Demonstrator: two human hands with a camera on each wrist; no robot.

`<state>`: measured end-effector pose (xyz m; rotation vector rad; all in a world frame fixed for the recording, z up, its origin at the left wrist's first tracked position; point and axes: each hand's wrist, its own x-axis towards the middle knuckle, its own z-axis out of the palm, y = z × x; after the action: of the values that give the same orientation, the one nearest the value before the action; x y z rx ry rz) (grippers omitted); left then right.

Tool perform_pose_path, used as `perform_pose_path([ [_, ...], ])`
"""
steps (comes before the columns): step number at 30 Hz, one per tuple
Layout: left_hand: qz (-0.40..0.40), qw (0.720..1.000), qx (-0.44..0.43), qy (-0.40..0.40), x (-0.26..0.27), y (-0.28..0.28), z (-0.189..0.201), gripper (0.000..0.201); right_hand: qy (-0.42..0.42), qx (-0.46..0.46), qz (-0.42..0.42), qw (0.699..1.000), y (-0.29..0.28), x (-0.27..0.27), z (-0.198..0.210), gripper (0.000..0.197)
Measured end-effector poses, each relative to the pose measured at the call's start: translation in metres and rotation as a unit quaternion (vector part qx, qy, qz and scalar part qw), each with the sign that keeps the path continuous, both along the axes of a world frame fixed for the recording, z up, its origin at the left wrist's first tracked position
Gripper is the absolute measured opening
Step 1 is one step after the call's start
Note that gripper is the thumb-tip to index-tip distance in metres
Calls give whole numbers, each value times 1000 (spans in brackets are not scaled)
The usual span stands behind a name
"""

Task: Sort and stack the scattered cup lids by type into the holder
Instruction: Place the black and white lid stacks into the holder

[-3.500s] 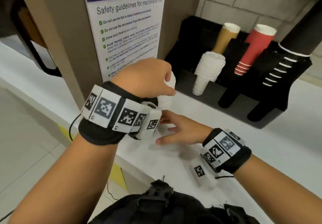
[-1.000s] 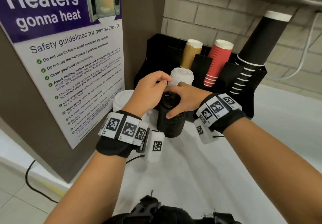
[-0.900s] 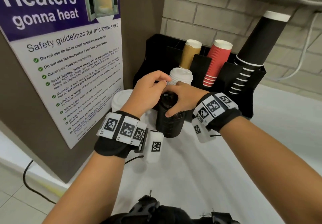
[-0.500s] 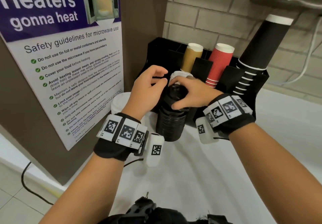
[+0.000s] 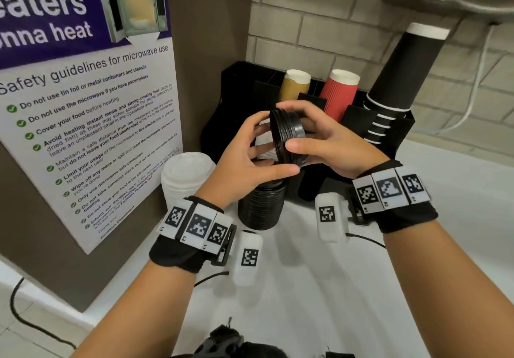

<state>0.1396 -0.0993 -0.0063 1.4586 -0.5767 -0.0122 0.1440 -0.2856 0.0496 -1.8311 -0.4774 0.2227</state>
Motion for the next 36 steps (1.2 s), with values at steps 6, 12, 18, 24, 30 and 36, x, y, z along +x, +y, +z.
perform_pose_path([
  [6,-7,1000,6,-15,1,0,1,99,-8,19,6,1000,-7,-2,2,66],
  [12,-4,1000,14,-22,0,-4,3,96,-67,-10,-26,997,-6,-4,-3,71],
  [18,-7,999,26,-23,3,-7,2,103,-85,-32,-56,994,-4,-5,-2,66],
  [24,86,996,10,-3,7,-3,7,72,-134,-59,-249,957,-30,15,-7,65],
  [30,134,989,32,-47,9,5,8,30,-127,-353,-306,875,-38,29,-42,72],
  [36,131,989,41,-45,8,2,8,29,-77,-622,-213,749,-16,42,-60,77],
])
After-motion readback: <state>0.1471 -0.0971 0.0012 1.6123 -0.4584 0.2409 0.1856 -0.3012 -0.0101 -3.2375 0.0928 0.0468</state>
